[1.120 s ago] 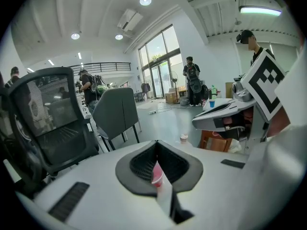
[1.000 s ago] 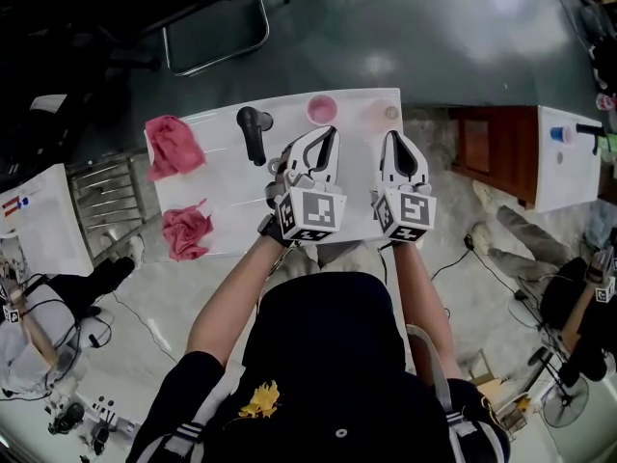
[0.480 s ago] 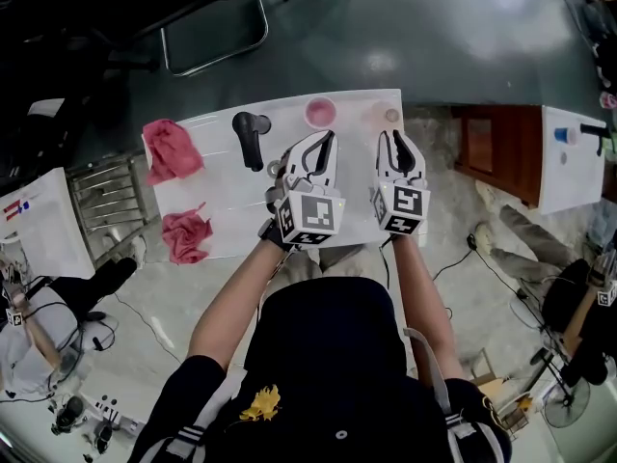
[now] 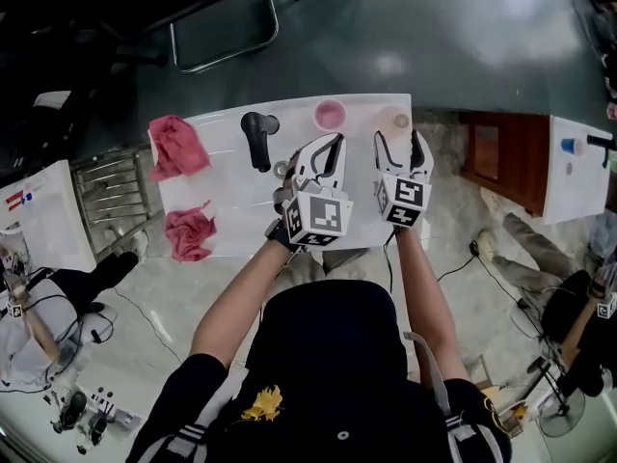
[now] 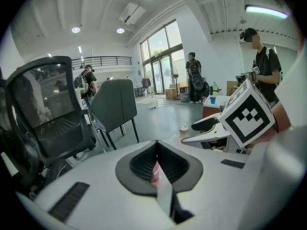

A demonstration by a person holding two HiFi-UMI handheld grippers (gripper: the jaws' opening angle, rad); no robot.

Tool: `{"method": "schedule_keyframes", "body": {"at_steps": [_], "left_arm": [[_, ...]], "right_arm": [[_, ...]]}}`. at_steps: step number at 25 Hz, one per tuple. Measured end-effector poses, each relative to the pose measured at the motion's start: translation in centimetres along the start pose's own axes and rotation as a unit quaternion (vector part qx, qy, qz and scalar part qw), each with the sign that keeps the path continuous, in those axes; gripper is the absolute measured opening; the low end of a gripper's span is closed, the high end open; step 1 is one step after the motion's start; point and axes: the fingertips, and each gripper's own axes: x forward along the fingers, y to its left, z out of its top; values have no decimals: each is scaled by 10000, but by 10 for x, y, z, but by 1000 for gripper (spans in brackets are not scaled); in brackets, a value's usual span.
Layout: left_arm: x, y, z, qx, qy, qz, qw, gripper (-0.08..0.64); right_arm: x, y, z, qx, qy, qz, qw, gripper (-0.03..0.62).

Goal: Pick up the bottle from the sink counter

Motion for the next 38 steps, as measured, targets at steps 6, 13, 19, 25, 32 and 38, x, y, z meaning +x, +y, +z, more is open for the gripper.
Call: {"method": "schedule_keyframes", "body": {"at_steps": [6, 13, 19, 25, 32, 38], "left_arm": [[0, 1, -3, -65, 12, 13, 10000, 18], [1, 2, -5, -75, 42, 7, 10000, 18], [3, -1, -9, -82, 101, -9, 9999, 18], [4, -2, -11, -107, 127, -26, 9999, 18], [4, 0, -13, -146, 153, -5, 9998, 18], [4, -4, -15, -231, 161, -11, 9996, 18]], "right_arm": [[15, -1, -7, -171, 84, -62, 9998, 391], [36, -5, -19, -154, 260, -11, 9995, 417], [63, -12, -28, -150, 418, -31, 9990, 436], [78, -16, -35, -81, 578, -83, 9983, 443], [92, -16, -41, -99, 649, -103, 9978, 443], [95, -20, -40, -136, 521, -422, 9977, 443]]}}
